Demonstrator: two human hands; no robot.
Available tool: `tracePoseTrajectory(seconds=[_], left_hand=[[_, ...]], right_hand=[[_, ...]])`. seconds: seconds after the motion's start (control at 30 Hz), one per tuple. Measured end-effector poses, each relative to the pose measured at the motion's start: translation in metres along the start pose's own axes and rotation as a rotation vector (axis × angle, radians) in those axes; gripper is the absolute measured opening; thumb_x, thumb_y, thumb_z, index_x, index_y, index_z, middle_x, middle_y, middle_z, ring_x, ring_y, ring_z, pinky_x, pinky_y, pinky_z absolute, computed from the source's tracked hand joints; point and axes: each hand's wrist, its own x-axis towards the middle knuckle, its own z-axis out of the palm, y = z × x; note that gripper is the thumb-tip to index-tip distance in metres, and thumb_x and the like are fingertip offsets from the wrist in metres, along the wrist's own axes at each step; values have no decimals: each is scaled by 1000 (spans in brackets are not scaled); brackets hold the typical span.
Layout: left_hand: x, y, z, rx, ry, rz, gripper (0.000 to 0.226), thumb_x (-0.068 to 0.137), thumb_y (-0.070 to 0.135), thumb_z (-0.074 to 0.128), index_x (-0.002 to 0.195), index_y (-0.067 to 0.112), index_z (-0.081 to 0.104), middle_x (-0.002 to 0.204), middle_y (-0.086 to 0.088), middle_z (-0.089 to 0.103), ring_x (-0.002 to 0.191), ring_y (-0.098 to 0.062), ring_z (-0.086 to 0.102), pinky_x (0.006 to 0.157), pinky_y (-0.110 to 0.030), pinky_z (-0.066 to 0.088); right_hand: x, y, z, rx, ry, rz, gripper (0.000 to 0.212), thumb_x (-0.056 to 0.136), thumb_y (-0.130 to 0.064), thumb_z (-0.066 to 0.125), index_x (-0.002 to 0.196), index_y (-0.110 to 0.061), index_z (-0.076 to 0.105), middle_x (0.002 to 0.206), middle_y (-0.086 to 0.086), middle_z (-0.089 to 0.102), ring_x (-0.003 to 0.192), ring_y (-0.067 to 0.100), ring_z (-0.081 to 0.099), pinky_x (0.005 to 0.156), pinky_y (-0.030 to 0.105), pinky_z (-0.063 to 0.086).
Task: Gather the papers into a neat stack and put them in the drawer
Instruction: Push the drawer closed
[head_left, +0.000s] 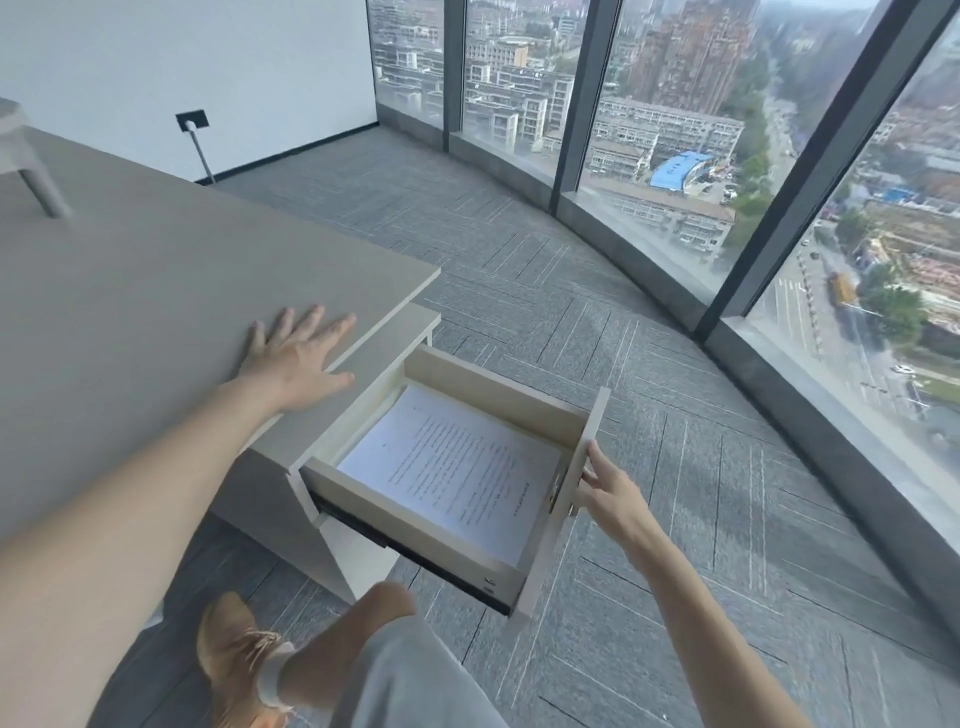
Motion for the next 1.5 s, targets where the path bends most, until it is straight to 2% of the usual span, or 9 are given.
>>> tracePoseTrajectory(seconds=[0.1, 0.23, 0.47, 0.63, 0.8, 0.9, 1.03, 1.27, 1.5], left_hand=[[5, -3, -2, -34, 14, 18, 82, 89, 59, 46, 155, 48, 0, 170, 2, -5, 155, -30, -7, 121, -55, -1], [11, -5, -1, -53, 31, 34, 81, 88, 61, 45, 155, 49, 2, 170, 2, -3, 156, -29, -6, 121, -56, 0], [12, -3, 1, -52, 59, 31, 81, 87, 57, 45, 156, 48, 2, 170, 1, -3, 155, -29, -6, 121, -57, 0], [12, -5, -1, -82, 62, 29, 81, 87, 55, 47, 156, 48, 4, 170, 2, -2, 156, -29, -5, 121, -57, -2], [12, -5, 0, -73, 68, 31, 81, 87, 56, 46, 156, 48, 5, 170, 2, -1, 156, -29, -4, 121, -57, -1], [12, -5, 0, -80, 80, 33, 81, 86, 56, 46, 156, 48, 6, 170, 2, 1, 156, -29, -3, 121, -57, -1], [12, -5, 0, -75, 85, 33, 81, 86, 56, 47, 156, 47, 7, 170, 2, 2, 155, -30, -2, 121, -58, 0], [12, -5, 0, -86, 92, 37, 81, 85, 55, 48, 156, 47, 8, 170, 2, 3, 155, -31, -2, 121, -58, -1], [12, -5, 1, -88, 95, 35, 82, 84, 54, 48, 156, 47, 8, 170, 1, 2, 155, -31, -3, 121, -58, -1]], right_hand=[[8, -8, 10, 85, -97, -21, 100, 84, -11, 65, 162, -34, 7, 161, -20, 27, 146, 13, 41, 110, 41, 46], [20, -18, 29, 70, -222, -18, 110, 88, 1, 66, 160, -38, -8, 169, -8, 14, 130, 18, 57, 81, 22, 50], [47, -40, 75, 66, -241, -57, 125, 84, 10, 70, 156, -45, -17, 159, 3, 32, 105, 27, 74, 83, 30, 61], [66, -57, 100, 42, -276, -89, 128, 83, -3, 75, 152, -52, -21, 164, 5, 31, 106, 24, 75, 103, 49, 53], [82, -73, 121, 102, -343, -124, 128, 86, 2, 74, 155, -43, -24, 165, 12, 26, 97, 10, 75, 74, 19, 60], [90, -82, 134, 138, -322, -113, 128, 85, 1, 76, 156, -43, -22, 165, 16, 25, 81, -5, 74, 80, 19, 57], [96, -95, 149, 150, -328, -133, 127, 85, -4, 79, 158, -38, -19, 166, 15, 23, 100, 4, 67, 99, 32, 50], [104, -113, 170, 209, -313, -204, 118, 86, 9, 72, 160, -26, -12, 159, 21, 30, 135, 42, 51, 65, 6, 53], [129, -116, 195, 213, -290, -195, 125, 82, 3, 80, 160, -31, -11, 149, 7, 36, 119, 27, 66, 66, 5, 51]])
